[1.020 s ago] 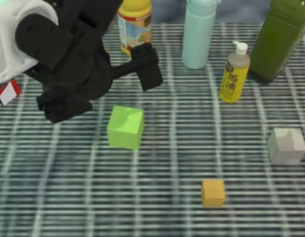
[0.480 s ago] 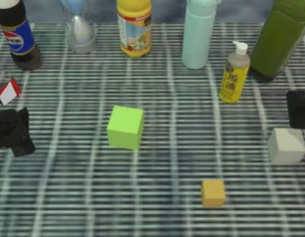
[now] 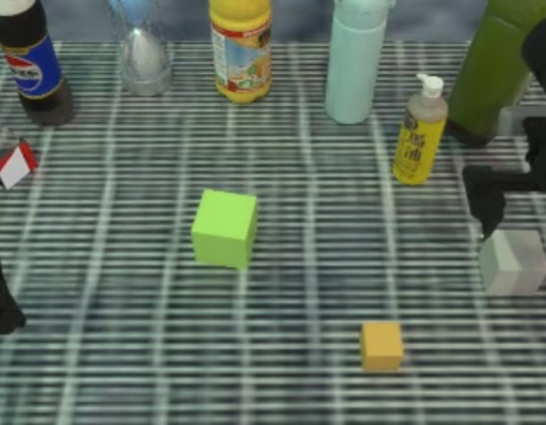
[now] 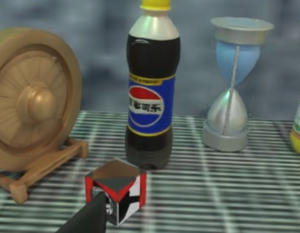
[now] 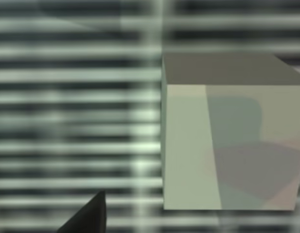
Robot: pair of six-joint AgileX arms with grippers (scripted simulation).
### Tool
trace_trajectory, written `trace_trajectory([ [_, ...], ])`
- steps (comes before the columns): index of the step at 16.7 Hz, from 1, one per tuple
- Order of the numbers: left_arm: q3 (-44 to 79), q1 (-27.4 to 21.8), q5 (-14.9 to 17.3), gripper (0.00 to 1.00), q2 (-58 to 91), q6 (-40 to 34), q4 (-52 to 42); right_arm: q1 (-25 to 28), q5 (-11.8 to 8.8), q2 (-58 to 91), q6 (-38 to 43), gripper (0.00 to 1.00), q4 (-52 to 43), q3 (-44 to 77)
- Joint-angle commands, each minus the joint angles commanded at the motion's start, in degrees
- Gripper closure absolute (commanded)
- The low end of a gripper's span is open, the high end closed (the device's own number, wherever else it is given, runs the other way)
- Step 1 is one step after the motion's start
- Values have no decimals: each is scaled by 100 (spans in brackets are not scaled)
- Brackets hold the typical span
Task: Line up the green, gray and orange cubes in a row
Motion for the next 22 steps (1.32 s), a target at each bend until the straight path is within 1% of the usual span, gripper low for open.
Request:
trace_trajectory([
  [3,-209,104,20,0,-289,218,196,25,-5,198,26,0,-111,184],
  [9,-209,104,20,0,-289,218,196,6,-4,263,23,0,-30,156],
  [18,-209,104,20,0,-289,218,196,33,0,988,47,0,1648,-782],
  [22,-209,104,20,0,-289,218,196,35,1,1042,49,0,1766,-849],
])
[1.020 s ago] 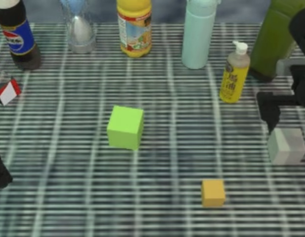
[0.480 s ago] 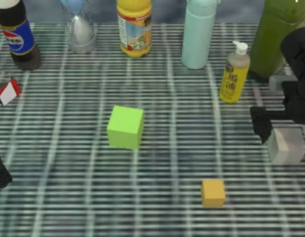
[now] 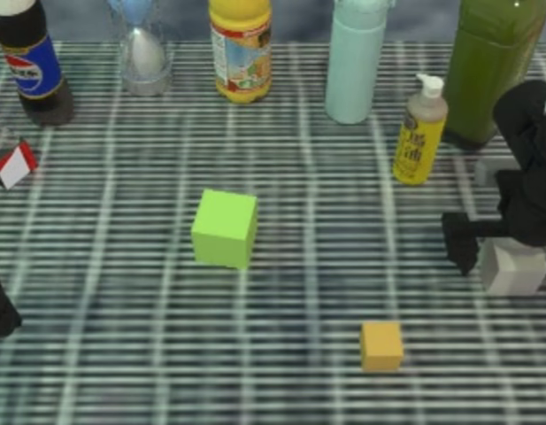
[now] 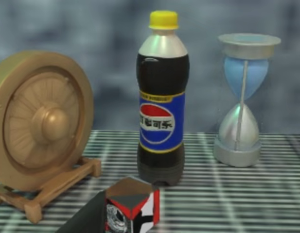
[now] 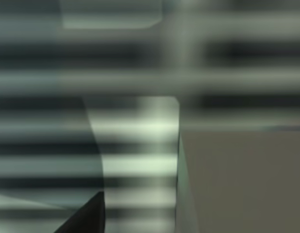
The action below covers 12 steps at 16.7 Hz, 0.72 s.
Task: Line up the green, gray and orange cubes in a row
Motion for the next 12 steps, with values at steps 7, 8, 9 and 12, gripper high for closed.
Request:
trace_trajectory([
  [7,0,0,0,0,0,0,0,0,0,0,0,45,0,0],
  [8,0,0,0,0,0,0,0,0,0,0,0,53,0,0],
  [9,0,0,0,0,0,0,0,0,0,0,0,60,0,0],
  [12,0,0,0,0,0,0,0,0,0,0,0,83,0,0],
])
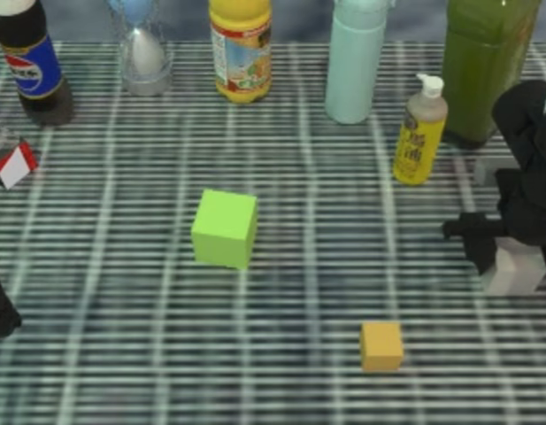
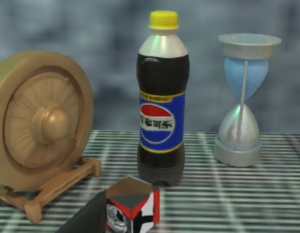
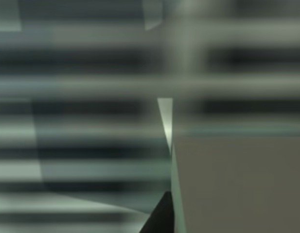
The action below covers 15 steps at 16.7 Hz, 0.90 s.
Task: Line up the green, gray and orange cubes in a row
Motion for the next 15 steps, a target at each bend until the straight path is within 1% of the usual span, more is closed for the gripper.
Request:
trace_trajectory([
  [2,0,0,0,0,0,0,0,0,0,0,0,98,0,0],
  [3,0,0,0,0,0,0,0,0,0,0,0,100,0,0],
  [10,0,0,0,0,0,0,0,0,0,0,0,100,0,0],
  [13,0,0,0,0,0,0,0,0,24,-176,-15,100,-164,120],
  [15,0,0,0,0,0,0,0,7,24,-307,-12,100,-494,302],
])
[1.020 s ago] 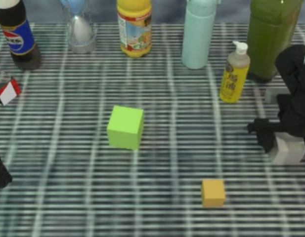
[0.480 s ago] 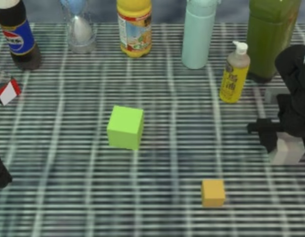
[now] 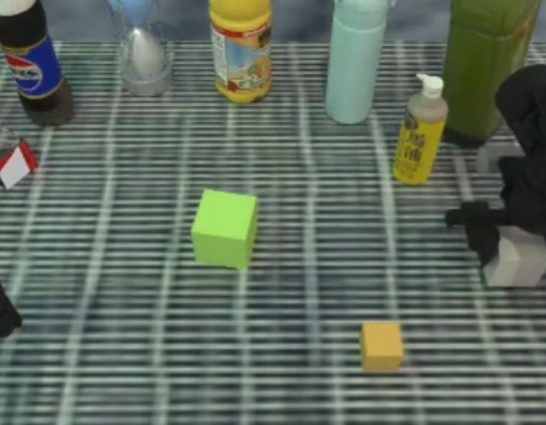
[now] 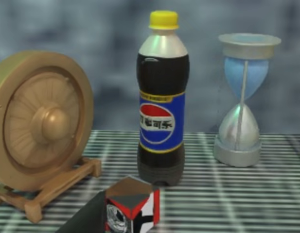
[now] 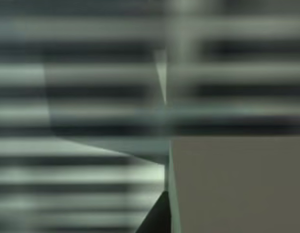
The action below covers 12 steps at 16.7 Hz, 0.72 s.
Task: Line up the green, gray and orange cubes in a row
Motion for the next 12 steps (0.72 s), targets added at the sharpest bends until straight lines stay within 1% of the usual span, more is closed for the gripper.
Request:
trace_trajectory([
  [3,0,0,0,0,0,0,0,17,-2,-281,-4,100,-683,338],
  [5,0,0,0,0,0,0,0,29,-3,-445,-13,100,-975,506],
  [10,0,0,0,0,0,0,0,17,-5,-465,8,100,-1022,536],
  [12,0,0,0,0,0,0,0,219,-2,-424,210,100,-1068,614],
])
